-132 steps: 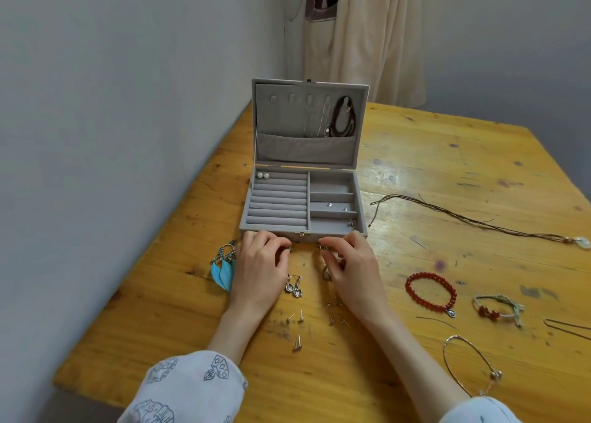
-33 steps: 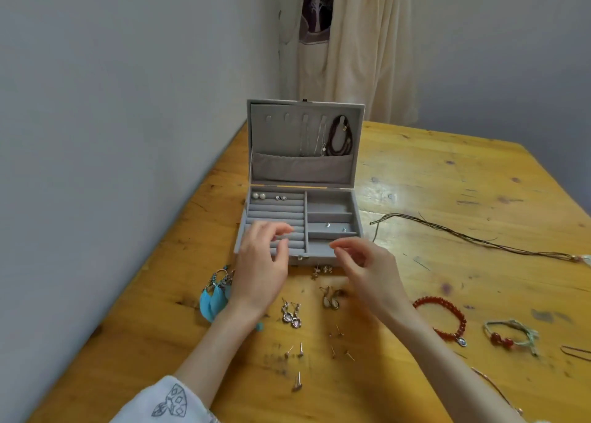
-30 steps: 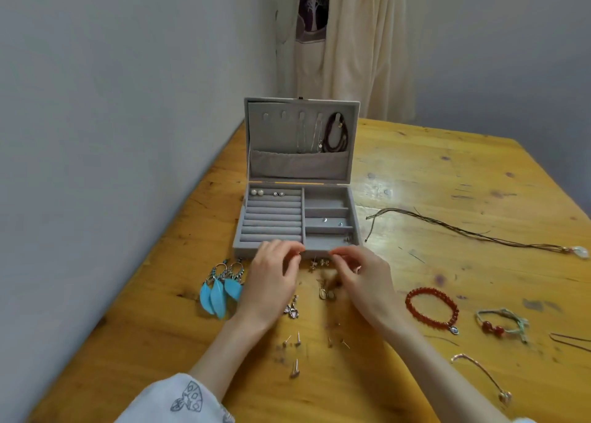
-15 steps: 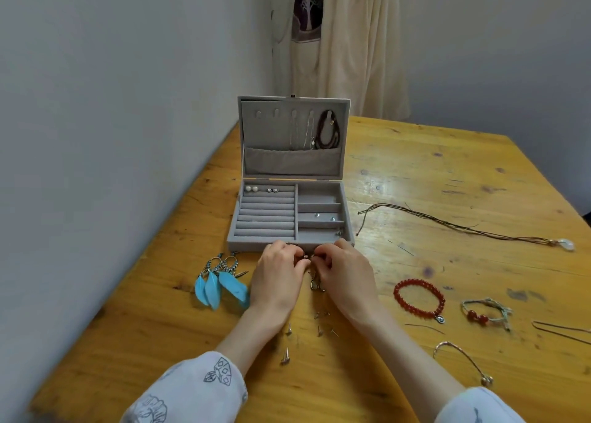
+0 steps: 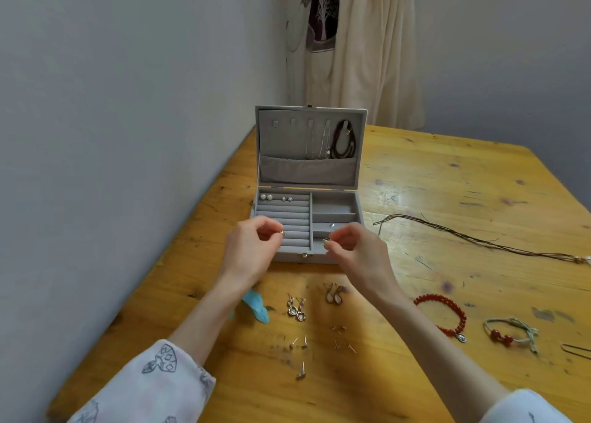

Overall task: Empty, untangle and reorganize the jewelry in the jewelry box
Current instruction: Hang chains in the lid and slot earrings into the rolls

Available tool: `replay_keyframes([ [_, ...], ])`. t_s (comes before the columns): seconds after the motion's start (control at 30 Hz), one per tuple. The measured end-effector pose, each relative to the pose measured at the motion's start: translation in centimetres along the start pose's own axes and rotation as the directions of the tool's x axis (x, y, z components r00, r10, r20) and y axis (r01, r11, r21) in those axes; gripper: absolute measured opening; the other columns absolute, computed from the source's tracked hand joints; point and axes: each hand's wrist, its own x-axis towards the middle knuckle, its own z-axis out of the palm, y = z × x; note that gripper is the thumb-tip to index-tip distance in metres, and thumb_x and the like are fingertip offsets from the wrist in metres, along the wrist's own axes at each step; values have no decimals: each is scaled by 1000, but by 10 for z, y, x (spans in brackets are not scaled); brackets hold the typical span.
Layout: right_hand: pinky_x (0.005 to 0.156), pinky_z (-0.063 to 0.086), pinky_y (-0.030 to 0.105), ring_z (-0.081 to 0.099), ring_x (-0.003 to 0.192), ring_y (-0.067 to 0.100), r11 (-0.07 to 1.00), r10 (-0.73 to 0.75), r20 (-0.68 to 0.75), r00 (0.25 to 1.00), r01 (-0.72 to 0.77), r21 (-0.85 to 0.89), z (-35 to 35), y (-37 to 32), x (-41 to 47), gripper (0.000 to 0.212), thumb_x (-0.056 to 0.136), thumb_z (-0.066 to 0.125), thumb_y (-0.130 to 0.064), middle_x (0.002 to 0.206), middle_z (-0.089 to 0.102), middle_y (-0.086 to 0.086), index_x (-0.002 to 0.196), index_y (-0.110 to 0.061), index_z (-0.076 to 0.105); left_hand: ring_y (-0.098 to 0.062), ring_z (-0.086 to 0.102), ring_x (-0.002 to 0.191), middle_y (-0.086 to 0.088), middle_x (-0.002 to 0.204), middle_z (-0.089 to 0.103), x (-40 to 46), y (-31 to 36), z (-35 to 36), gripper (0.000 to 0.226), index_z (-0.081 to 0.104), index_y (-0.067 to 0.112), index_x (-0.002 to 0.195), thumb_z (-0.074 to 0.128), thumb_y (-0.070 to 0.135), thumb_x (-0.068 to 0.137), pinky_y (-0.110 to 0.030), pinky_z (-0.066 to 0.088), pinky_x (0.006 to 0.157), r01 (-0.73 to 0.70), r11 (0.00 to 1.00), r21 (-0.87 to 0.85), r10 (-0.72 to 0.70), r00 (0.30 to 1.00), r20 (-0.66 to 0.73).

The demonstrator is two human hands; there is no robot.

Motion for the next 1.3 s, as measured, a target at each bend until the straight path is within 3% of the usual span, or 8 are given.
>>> replay_keyframes([
  [0.1, 67, 47, 14, 60, 77, 8, 1000, -7, -7, 1000, 7, -14, 6, -6, 17, 5, 85, 62, -16, 80, 62, -5, 87, -18, 58, -4, 56, 79, 7, 87, 63, 22, -7, -12, 14, 68, 15, 97, 59, 13, 86, -3, 40, 57, 5, 997, 76, -2, 999, -37],
  [0.23, 62, 42, 3, 53, 70, -4, 997, -56, -20, 998, 54, -56, 16, -5, 37, 5, 88, 57, -18, 73, 56, -16, 90, -18, 62, -7, 52, 90, -7, 105, 65, 52, -17, -15, 22, 65, 9, 109, 54, 11, 90, -10, 38, 70, -59, 976, 211, 74, 995, -61],
  [0.43, 67, 43, 7, 56, 75, 1, 993, -99, 53, 994, 102, -63, 27, -5, 63, 15, 90, 56, -21, 81, 62, -7, 96, -13, 67, -17, 51, 97, -11, 108, 56, 77, -29, 2, 29, 59, 10, 120, 49, 10, 92, -20, 39, 81, -244, 881, 405, 230, 970, 83],
  [0.67, 52, 44, 9, 59, 61, 0, 999, -45, 87, 995, 45, -3, 35, -3, 85, 9, 86, 62, -22, 70, 66, -6, 84, -16, 67, -19, 52, 94, -11, 101, 60, 83, -36, 6, 20, 61, 5, 107, 50, 5, 90, -22, 39, 75, -335, 777, 534, 333, 937, 103],
  [0.8, 59, 46, 8, 61, 60, -4, 999, -45, 119, 992, 44, 17, 42, -1, 92, 6, 84, 64, -22, 68, 65, -10, 82, -17, 67, -23, 54, 93, -13, 101, 62, 81, -38, 6, 19, 62, 2, 105, 51, 5, 90, -29, 44, 76, -358, 733, 579, 351, 928, 128],
  [0.97, 64, 47, 9, 65, 64, 2, 998, -56, 189, 980, 55, 14, 52, -8, 98, 10, 85, 62, -21, 72, 68, -4, 79, -17, 68, -22, 55, 93, -12, 100, 60, 81, -37, 8, 20, 62, 4, 106, 51, 5, 89, -26, 42, 73, -324, 732, 600, 324, 939, 113],
  [1.17, 79, 53, 32, 66, 78, 17, 992, -55, 263, 963, 83, -96, 69, -18, 108, 16, 86, 61, -21, 80, 71, 8, 84, -10, 72, -21, 53, 100, -10, 105, 57, 82, -38, 11, 25, 59, 8, 116, 51, 9, 92, -25, 43, 75, -326, 691, 645, 291, 943, 165],
  [1.3, 83, 52, 39, 65, 85, 23, 990, 7, 262, 965, 30, -137, 82, -20, 114, 15, 86, 61, -21, 84, 70, 10, 82, -9, 69, -21, 51, 102, -10, 105, 58, 86, -38, 9, 26, 62, 9, 112, 53, 3, 89, -27, 42, 77, -307, 689, 657, 241, 951, 193],
])
